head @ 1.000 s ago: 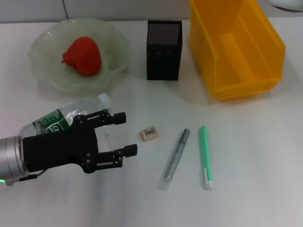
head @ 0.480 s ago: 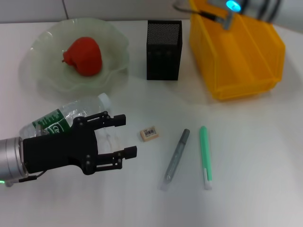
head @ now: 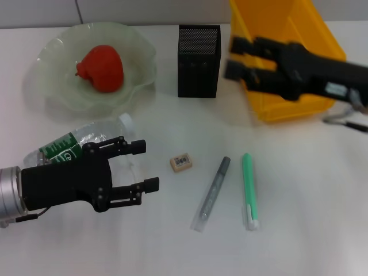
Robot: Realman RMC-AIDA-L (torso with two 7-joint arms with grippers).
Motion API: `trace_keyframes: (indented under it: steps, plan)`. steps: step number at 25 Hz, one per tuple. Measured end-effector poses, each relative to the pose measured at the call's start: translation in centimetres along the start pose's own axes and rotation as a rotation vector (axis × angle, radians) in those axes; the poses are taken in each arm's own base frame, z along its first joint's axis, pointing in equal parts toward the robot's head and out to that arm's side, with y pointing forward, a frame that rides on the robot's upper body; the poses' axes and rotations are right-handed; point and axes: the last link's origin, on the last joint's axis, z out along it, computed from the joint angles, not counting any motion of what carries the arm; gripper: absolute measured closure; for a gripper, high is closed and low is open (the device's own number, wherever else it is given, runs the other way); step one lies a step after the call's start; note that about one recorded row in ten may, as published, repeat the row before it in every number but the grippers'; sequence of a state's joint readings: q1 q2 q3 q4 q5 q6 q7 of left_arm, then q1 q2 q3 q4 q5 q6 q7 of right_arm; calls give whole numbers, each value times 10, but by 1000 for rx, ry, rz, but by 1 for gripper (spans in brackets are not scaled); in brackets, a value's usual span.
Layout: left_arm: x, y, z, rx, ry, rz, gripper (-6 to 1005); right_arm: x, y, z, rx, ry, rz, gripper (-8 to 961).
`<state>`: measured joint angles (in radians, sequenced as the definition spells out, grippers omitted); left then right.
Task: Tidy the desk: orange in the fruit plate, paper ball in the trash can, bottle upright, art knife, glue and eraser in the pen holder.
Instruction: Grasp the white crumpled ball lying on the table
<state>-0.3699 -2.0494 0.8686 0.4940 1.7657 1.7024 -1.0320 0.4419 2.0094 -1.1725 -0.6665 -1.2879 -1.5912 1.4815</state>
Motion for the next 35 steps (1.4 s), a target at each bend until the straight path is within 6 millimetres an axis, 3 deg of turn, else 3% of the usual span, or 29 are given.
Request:
trace_keyframes:
  steps: [5, 10, 14, 26, 35]
  plan:
    - [0, -1, -4, 2, -6, -10, 220, 19, 7, -17, -9, 78, 13, 210]
    - [0, -3, -6, 7, -17, -12, 220, 45, 11, -27, -3, 190, -50, 122]
    - [1, -6, -8, 0, -44, -5, 220, 57, 11, -32, 3, 219, -89, 125]
    - [-1, -25, -23, 91, -159, 43, 221, 65, 1, -31, 50, 268, -98, 126]
    - [-7, -28, -17, 82, -248, 57, 221, 64, -1, -29, 40, 290, -100, 127]
